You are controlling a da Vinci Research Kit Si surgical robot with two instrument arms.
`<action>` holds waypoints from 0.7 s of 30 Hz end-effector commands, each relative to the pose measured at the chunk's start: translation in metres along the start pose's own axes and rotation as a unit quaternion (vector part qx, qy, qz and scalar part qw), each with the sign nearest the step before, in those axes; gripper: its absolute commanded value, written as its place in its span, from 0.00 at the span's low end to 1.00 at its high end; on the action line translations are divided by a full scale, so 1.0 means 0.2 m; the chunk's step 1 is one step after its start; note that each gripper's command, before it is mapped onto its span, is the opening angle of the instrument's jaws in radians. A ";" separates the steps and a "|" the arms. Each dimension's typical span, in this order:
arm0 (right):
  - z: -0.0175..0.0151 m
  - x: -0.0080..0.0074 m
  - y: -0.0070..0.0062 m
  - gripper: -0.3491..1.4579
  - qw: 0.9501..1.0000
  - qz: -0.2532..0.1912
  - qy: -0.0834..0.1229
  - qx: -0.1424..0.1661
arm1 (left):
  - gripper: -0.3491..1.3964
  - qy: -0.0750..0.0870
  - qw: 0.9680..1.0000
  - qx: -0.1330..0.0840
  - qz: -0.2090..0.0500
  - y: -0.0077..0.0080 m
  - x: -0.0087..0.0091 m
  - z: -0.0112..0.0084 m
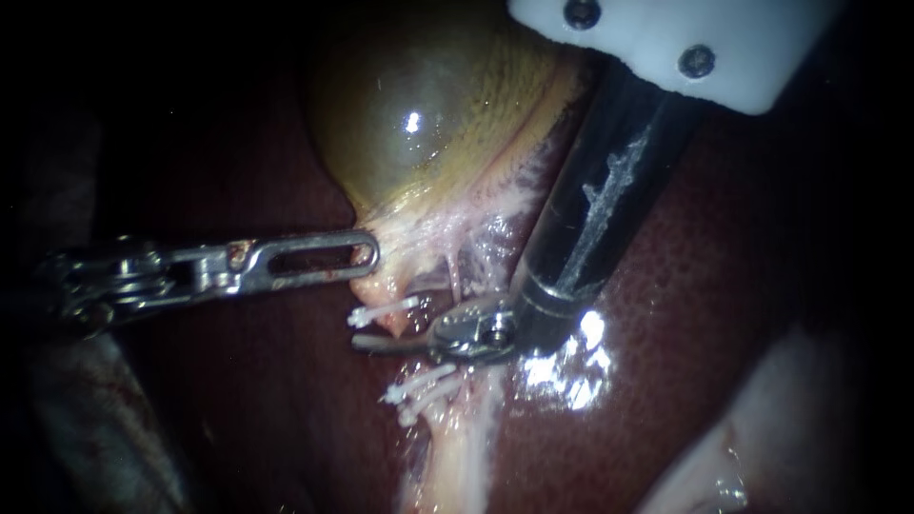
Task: Go back from the cut left tube
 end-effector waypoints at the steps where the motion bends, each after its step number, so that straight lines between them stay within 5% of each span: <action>1: 0.000 0.000 0.000 0.59 1.000 0.000 0.000 -0.001 | 0.00 0.000 1.000 0.000 0.000 0.000 0.000 0.000; 7: 0.002 0.000 -0.001 0.79 1.000 0.000 0.001 -0.002 | 0.00 0.000 1.000 0.000 0.000 0.000 0.000 0.000; 21: 0.002 -0.003 -0.004 0.88 1.000 -0.011 0.008 -0.001 | 0.00 0.000 1.000 0.000 0.000 0.000 0.000 0.000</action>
